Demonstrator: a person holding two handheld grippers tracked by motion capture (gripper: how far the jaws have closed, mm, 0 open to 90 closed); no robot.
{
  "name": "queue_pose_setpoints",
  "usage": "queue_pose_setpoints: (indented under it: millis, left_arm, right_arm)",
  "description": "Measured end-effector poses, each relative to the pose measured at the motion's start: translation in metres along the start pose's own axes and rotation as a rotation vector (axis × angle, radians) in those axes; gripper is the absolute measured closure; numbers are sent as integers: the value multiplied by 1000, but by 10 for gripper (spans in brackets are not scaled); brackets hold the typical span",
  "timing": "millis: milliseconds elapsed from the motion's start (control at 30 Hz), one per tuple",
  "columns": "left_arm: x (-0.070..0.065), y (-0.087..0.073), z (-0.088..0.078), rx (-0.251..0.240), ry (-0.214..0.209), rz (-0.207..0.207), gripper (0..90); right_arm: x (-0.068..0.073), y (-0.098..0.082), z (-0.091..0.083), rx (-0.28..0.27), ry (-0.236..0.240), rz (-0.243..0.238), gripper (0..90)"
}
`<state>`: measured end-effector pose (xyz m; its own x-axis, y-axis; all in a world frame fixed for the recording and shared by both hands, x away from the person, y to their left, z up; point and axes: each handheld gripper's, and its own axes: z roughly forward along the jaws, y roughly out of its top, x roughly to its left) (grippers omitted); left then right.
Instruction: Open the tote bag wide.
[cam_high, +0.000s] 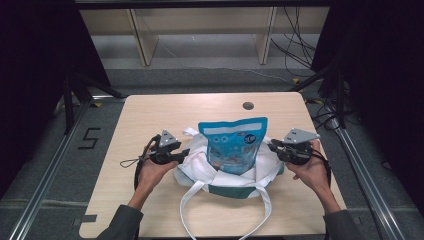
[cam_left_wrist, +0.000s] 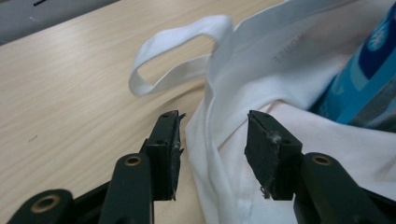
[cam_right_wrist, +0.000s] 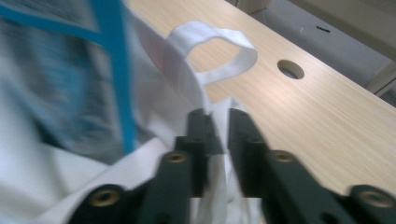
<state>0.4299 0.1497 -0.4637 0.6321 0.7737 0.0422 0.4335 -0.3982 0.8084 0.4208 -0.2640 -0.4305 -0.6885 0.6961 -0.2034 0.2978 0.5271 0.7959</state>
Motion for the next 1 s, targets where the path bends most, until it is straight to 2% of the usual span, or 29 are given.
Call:
queue_pose_setpoints:
  millis: [33, 67, 100, 133, 167, 200, 233, 267, 300, 367, 400, 433, 467, 500, 533, 600, 633, 667, 733, 767, 800, 833, 867, 900, 933, 967, 1000]
  left_arm:
    - [3, -1, 1, 18, 9, 25, 598]
    - [4, -2, 5, 5, 16, 25, 641]
    - [5, -2, 9, -9, 11, 11, 685]
    - [6, -4, 14, -16, 6, -5, 730]
    - [8, -5, 18, 8, 4, 23, 756]
    - [6, -6, 25, -2, 1, -5, 795]
    - [7, -9, 34, 5, 9, 13, 821]
    - [7, -10, 39, 8, 11, 15, 822]
    - [8, -12, 44, 16, -3, 16, 824]
    - [11, -14, 50, 51, -20, 23, 826]
    - [12, -17, 54, 41, -28, -2, 826]
    - [14, -22, 57, 39, -43, -38, 825]
    - [13, -24, 58, 28, -48, -67, 825]
    - [12, -24, 58, 20, -37, -73, 824]
    - [11, -20, 56, 38, -29, -37, 820]
    - [9, -16, 53, 54, 1, -22, 791]
    - [7, -15, 51, 41, 14, -34, 778]
    - [8, -13, 47, 60, 15, -6, 763]
    - [7, -9, 42, 5, 11, -17, 698]
    - [7, -8, 39, 11, 14, -13, 686]
    - [8, -7, 36, 14, 12, -2, 670]
    - [5, -7, 35, -13, 12, -24, 658]
    - [4, -7, 33, -18, 23, -20, 641]
    - [3, -5, 28, -13, 19, -3, 626]
    - [2, -3, 23, -27, 26, -9, 615]
    - [0, -1, 19, -44, 27, -19, 605]
    - [-1, 1, 14, -58, 35, -14, 604]
  right_arm:
    - [-3, 0, 4, 16, -20, -3, 859]
    - [-7, -1, 12, 32, -57, -18, 874]
    - [-11, -2, 17, 45, -67, -15, 878]
    - [-15, -3, 22, 49, -67, 15, 879]
    - [-19, -6, 28, 60, -81, 28, 879]
    - [-20, -9, 34, 80, -90, 35, 879]
    - [-22, -12, 40, 94, -95, 12, 878]
    - [-21, -19, 50, 136, -89, 13, 877]
    - [-21, -23, 54, 150, -91, 11, 877]
    - [-22, -30, 62, 167, -75, 43, 877]
    - [-25, -31, 64, 159, -60, 50, 878]
    - [-27, -33, 64, 158, -39, 89, 879]
    - [-30, -37, 67, 136, -32, 103, 880]
    - [-29, -38, 68, 142, -25, 124, 880]
    - [-30, -39, 70, 129, -30, 110, 879]
    - [-26, -37, 67, 151, -42, 110, 869]
    - [-25, -36, 66, 151, -50, 94, 861]
    - [-25, -35, 65, 150, -56, 87, 846]
    - [-27, -34, 62, 133, -61, 86, 799]
    - [-27, -33, 59, 135, -52, 116, 767]
    - [-28, -32, 57, 120, -49, 117, 742]
    - [-30, -32, 54, 110, -47, 117, 733]
    - [-29, -30, 49, 98, -44, 159, 709]
    - [-32, -29, 46, 73, -51, 141, 679]
    - [-31, -25, 40, 65, -51, 169, 662]
    - [-31, -23, 35, 45, -68, 149, 654]
    - [-30, -20, 29, 33, -73, 153, 645]
